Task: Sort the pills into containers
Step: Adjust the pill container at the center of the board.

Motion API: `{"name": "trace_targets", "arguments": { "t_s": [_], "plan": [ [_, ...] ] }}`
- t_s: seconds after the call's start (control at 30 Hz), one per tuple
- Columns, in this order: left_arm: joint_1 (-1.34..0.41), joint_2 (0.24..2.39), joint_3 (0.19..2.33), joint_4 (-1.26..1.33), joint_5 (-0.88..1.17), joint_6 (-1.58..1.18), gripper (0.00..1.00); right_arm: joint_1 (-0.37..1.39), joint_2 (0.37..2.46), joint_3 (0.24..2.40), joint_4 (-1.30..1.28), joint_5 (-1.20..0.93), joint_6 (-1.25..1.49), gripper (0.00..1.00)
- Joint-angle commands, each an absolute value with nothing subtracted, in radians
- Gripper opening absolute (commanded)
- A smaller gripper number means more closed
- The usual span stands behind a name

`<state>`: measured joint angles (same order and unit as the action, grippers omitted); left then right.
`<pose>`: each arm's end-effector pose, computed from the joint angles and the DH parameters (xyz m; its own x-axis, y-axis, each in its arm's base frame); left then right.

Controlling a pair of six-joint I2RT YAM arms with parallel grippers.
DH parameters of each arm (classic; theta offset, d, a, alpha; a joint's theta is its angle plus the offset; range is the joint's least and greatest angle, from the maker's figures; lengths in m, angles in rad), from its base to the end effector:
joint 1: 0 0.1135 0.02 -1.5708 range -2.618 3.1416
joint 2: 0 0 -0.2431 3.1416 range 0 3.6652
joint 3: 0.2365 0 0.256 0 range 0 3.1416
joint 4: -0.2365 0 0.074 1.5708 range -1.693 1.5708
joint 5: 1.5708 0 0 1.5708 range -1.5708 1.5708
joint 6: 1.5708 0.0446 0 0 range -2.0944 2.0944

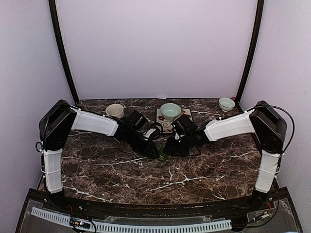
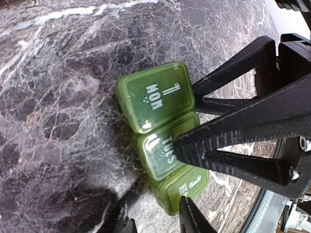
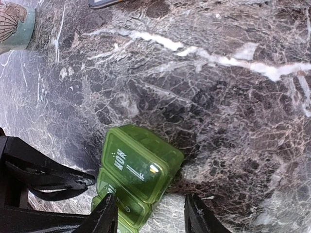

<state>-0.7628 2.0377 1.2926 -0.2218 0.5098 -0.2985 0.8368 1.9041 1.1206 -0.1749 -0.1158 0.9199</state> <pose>0.2865 -0.3040 0.1130 -0.8050 0.4143 -0.4246 0.5929 0.5873 -0.5509 0.2549 0.2902 0.1133 -0.9542 0.1220 -0.2731 -0.0378 0.8566 0.5146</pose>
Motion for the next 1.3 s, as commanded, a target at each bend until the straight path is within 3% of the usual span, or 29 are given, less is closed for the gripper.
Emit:
{"name": "trace_targets", "arguments": {
  "t_s": [0.0, 0.6, 0.97, 1.27],
  "plan": [
    [-0.777, 2.108, 1.290, -0.287, 0.431, -0.281, 0.34, 0.830, 1.977, 1.077, -0.289, -0.102, 0.908, 0.47],
    [-0.793, 2.160, 1.301, -0.320, 0.387, -0.287, 0.26, 0.828, 1.973, 1.059, -0.267, -0.119, 0.910, 0.48],
    [-0.788, 2.054, 1.274, -0.254, 0.447, -0.317, 0.44, 0.824, 1.915, 1.074, -0.241, -0.119, 0.888, 0.56],
    [-0.783, 2.016, 1.246, -0.220, 0.486, -0.339, 0.46, 0.825, 1.888, 1.010, -0.153, -0.175, 0.922, 0.58]
  ]
}}
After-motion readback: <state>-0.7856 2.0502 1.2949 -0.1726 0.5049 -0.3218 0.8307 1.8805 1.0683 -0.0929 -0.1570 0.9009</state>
